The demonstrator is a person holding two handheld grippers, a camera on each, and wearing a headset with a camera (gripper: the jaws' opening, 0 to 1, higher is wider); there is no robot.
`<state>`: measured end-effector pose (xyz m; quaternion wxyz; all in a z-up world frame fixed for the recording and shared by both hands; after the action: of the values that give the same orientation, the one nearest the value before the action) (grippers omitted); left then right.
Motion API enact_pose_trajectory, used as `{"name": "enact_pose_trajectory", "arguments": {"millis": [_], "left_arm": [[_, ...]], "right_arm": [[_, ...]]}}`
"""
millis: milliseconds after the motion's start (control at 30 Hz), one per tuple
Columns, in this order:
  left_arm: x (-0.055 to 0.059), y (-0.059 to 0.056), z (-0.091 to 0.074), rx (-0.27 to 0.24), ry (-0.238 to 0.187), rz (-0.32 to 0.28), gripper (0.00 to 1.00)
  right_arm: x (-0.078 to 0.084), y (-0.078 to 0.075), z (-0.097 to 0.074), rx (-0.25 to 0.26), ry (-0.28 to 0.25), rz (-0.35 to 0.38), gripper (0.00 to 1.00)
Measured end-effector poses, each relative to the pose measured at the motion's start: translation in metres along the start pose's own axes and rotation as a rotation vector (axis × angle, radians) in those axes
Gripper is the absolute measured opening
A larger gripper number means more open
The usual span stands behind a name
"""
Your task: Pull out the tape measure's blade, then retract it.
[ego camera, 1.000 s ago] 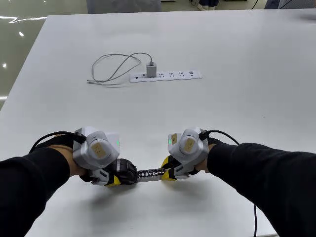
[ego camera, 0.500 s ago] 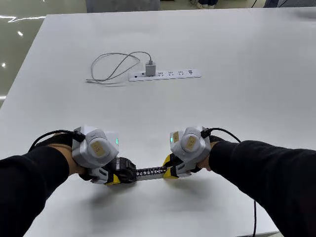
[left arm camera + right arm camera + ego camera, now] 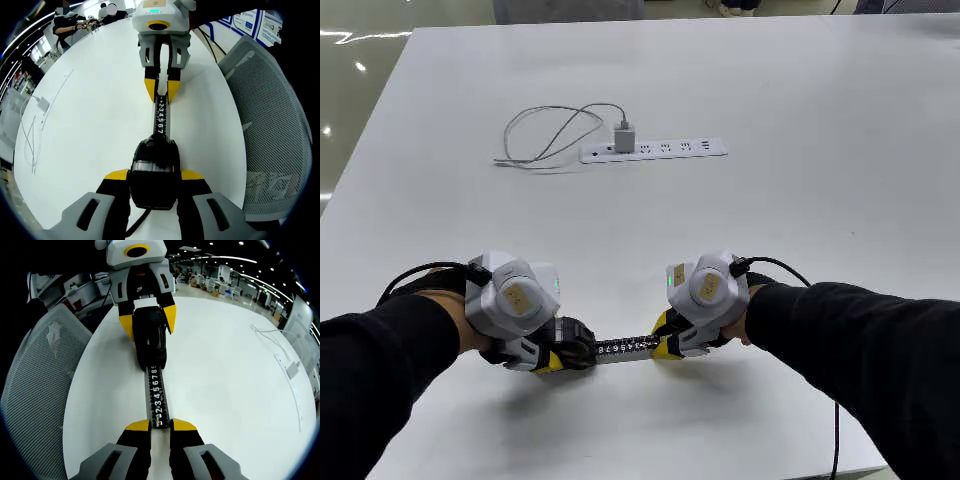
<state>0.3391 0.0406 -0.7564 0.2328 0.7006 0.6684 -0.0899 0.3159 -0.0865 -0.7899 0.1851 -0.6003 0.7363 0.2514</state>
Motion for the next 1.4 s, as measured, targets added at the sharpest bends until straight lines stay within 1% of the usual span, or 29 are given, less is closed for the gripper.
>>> {"name": "enact_pose_trajectory", "arguments": {"millis": [800,1400], "left_arm": [[0.0003,-0.0003,-0.0005,0.001,0.0,-0.003,0.3],[0.0003,0.0002,-0.0003,0.001,-0.002,-0.007,0.3]], "right_arm": [[0.0055,-0.0005,-0.0037,0.008,-0.004,0.009,0.09],[0.0089,-0.0005,-0.0066,0.005,-0.002,0.01,0.09]]}}
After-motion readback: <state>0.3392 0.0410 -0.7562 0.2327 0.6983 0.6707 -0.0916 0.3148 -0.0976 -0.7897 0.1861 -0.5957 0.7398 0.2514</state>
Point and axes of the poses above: the centre of the closed fingertips' face, and the gripper's own axes: z roughly forward along the fingers, y roughly to its left, x roughly out of its underside, the point moved 2 cm from there along -z, roughly backward along the fingers, and after that the axes turned 8 degrees about -x, right-handed, at the moved point
